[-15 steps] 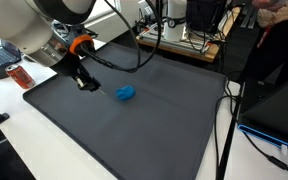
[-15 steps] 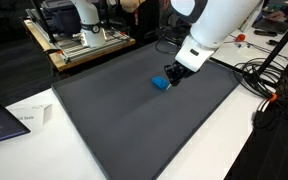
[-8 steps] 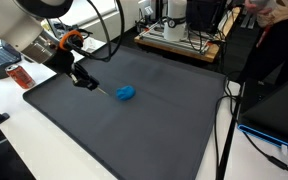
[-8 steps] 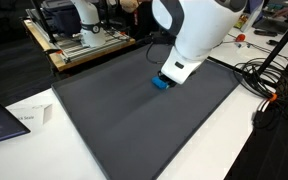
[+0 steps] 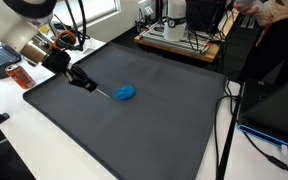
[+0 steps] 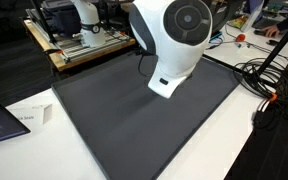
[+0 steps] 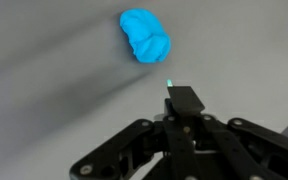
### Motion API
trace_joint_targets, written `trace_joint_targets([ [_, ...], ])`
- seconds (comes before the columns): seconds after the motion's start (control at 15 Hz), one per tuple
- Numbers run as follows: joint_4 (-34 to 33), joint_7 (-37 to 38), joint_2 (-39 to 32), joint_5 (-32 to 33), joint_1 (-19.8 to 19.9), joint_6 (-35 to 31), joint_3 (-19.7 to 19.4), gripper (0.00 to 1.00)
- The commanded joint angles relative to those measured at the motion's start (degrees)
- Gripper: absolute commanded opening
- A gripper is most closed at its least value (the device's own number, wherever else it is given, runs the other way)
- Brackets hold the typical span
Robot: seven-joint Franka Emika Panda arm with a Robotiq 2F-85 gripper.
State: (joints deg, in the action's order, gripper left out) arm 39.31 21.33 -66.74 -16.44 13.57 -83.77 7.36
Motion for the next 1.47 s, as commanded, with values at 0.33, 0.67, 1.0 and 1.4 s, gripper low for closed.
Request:
trace_joint_targets([
  [0.33, -3.78, -3.59, -3.35, -5.81, 6.18, 2.18, 4.99, 0.05],
  [0.67, -0.02, -11.22, -0.57, -4.95, 8.9, 0.91, 5.79, 0.05],
  [1.0, 3.23, -18.99, 2.36, -4.83, 11.38, 0.69, 6.08, 0.05],
  [1.4, 15.97, -25.65, 10.95, -4.42, 13.71, -0.97, 5.51, 0.05],
])
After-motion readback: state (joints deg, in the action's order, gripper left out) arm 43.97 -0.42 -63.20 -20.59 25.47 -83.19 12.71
